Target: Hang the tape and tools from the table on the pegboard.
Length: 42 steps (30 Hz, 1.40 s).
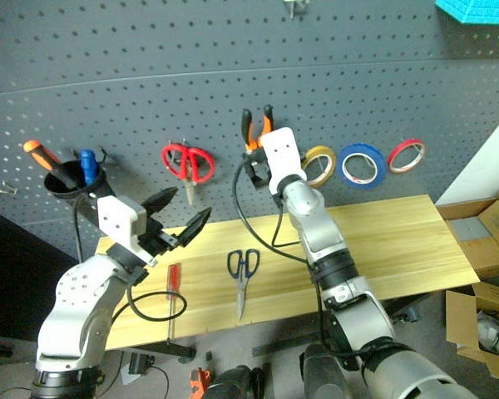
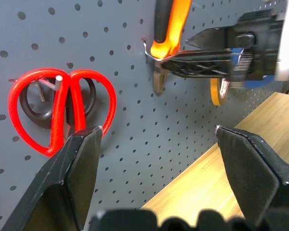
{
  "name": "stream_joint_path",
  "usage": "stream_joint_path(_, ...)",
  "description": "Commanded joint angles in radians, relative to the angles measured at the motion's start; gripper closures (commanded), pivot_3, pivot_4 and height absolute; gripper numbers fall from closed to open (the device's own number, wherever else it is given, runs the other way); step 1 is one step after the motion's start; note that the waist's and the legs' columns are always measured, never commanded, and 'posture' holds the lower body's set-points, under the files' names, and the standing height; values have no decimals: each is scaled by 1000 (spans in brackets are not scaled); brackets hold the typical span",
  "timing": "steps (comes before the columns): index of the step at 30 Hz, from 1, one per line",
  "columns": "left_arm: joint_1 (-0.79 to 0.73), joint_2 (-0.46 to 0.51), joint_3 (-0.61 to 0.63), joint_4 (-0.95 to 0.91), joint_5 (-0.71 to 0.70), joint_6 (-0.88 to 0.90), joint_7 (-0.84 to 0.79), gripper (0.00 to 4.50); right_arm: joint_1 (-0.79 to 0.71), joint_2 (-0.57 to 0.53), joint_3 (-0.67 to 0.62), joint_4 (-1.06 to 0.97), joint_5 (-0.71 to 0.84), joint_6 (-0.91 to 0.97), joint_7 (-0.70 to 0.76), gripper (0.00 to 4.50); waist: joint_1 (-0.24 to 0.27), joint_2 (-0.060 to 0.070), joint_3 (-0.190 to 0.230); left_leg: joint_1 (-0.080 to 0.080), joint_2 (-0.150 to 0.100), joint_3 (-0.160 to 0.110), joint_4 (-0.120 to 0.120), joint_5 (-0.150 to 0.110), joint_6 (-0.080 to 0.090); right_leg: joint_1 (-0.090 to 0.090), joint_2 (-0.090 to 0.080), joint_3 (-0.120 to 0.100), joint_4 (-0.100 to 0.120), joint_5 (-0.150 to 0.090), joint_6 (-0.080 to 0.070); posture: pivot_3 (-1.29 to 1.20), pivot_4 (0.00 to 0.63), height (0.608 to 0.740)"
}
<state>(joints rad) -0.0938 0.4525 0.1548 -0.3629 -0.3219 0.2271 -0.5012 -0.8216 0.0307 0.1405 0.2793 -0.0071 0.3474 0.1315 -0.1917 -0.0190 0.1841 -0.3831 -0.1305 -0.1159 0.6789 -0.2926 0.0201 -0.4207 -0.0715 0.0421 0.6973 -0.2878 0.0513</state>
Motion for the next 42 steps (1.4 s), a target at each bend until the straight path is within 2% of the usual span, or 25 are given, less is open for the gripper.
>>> stream_joint_path(1,10,-1,-6,-22,25,17,28,452,48,-46,28,-237,42,167,102,39,1,0,0,0,0,0,0,0,0,0,0,0,0,0,0,-159,166,740)
stream_joint_path(5,48,28,-59,-13,71,165,58,452,123,-151,48,-488,175,428,273,39,5,0,0,0,0,0,0,0,0,0,0,0,0,0,0,-169,175,740)
stream_joint_path(9,93,50,-149,-14,144,308,92,452,184,-217,5,-665,320,605,360,39,9,0,0,0,1,0,-1,0,0,0,0,1,-1,0,0,-181,183,740)
stream_joint_path(12,112,16,-248,-9,199,463,154,452,270,-308,-31,-821,493,729,481,39,25,0,0,0,1,0,-1,-1,1,0,0,0,-1,0,0,-189,191,740)
stream_joint_path(15,87,-54,-308,22,220,574,210,452,332,-410,-6,-906,566,778,544,39,44,0,1,0,1,1,-1,-3,4,1,0,0,-3,0,0,-200,196,740)
stream_joint_path(20,6,-194,-341,182,273,646,324,452,374,-507,50,-933,567,767,556,39,63,-1,1,0,2,1,-1,-3,5,2,0,-1,-6,3,0,-214,207,740)
stream_joint_path(25,-62,-264,-382,327,315,613,363,452,390,-549,85,-918,533,739,530,39,65,-2,2,0,3,3,-1,-3,5,2,0,-1,-7,4,0,-234,212,740)
stream_joint_path(33,-124,-375,-334,477,314,608,427,452,415,-597,93,-908,511,707,520,39,78,-2,2,0,3,4,-1,-2,3,4,0,-1,-14,5,2,-258,213,740)
stream_joint_path(37,-137,-411,-279,509,310,598,464,1375,425,-607,74,-906,515,710,517,0,78,-2,2,0,3,4,-1,-3,4,6,0,-2,-17,6,3,-267,210,740)
stream_joint_path(42,-130,-396,-274,499,314,585,445,3201,435,-619,32,-897,532,717,524,0,79,-2,2,0,3,5,-1,-3,4,6,0,-2,-17,6,3,-267,209,740)
